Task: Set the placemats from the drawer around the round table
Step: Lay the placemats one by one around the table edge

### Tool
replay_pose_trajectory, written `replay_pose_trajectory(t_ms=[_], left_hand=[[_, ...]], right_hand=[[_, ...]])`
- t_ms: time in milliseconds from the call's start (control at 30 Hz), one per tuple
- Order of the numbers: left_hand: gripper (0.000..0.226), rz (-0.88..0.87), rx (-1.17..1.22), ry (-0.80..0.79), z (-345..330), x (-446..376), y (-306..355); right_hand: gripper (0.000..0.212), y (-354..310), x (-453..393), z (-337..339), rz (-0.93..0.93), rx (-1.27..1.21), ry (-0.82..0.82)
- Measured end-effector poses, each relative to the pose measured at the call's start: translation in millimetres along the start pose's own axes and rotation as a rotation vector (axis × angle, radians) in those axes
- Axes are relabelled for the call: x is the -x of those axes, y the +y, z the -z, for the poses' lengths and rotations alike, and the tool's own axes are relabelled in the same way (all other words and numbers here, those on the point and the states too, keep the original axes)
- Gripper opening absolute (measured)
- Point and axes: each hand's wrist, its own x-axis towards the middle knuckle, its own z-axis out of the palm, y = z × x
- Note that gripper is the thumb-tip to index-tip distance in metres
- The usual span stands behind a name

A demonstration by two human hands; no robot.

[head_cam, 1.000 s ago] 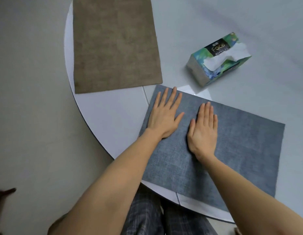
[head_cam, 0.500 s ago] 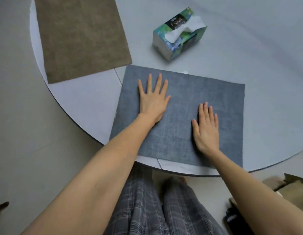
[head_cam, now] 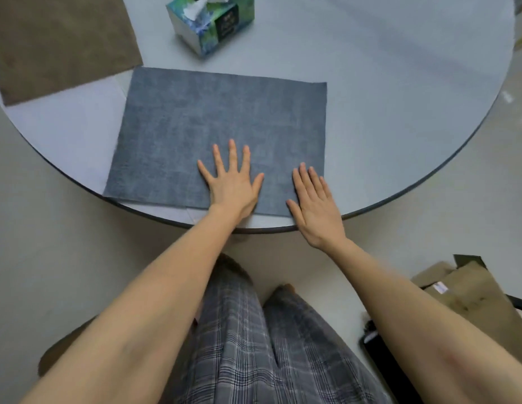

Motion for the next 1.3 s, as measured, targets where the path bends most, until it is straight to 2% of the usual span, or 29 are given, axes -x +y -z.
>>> replay_pose_trajectory(t_ms=[167, 333, 500, 567, 633, 700, 800, 900, 967, 1167, 1300], left_hand=[[0.083, 0.068, 0.062, 0.051, -14.2, 9.9, 13.5], [0.084, 0.063, 0.059, 0.051, -14.8, 6.5, 13.5], [0.085, 0.068, -0.002, -0.105, 12.1, 3.6, 16.7], [0.078, 0.059, -0.05, -0.12, 32.8, -1.1, 19.4], [0.061, 0.028, -0.091, -0.087, 54.8, -10.9, 21.8], [0.047, 0.003, -0.13, -0.112, 76.0, -23.2, 29.1], [0.043, -0.095, -0.156, -0.16, 112.4, -53.5, 53.6], [0.043, -0.186, -0.015, -0.173, 150.8, -81.6, 86.2], [0.042, -0.21, 0.057, -0.163, 171.3, -96.9, 104.8], [0.04, -0.144, 0.155, -0.128, 203.1, -140.6, 135.0], [0.038, -0.106, 0.167, -0.083, 213.8, -156.3, 178.2]], right_hand=[[0.066, 1.4, -33.4, 16.0, -0.01, -0.088, 0.074], [0.07, 5.7, -31.8, 1.6, 0.054, -0.004, 0.013], [0.067, 24.7, 21.8, 5.8, 0.193, 0.018, -0.106], [0.065, 39.5, 27.6, 15.9, 0.309, -0.011, -0.16], [0.059, 53.6, 16.0, 38.3, 0.349, -0.07, -0.158], [0.05, 65.0, -6.7, 62.4, 0.305, -0.126, -0.019], [0.034, 74.6, -53.2, 107.2, 0.104, -0.219, 0.12], [0.031, 87.4, -99.3, 136.9, -0.072, -0.289, 0.067], [0.03, 98.8, -123.0, 148.9, -0.117, -0.327, 0.068], [0.026, 142.6, -173.3, 188.3, -0.116, -0.404, 0.052], [0.023, 195.7, -194.3, 217.3, -0.099, -0.393, 0.032]])
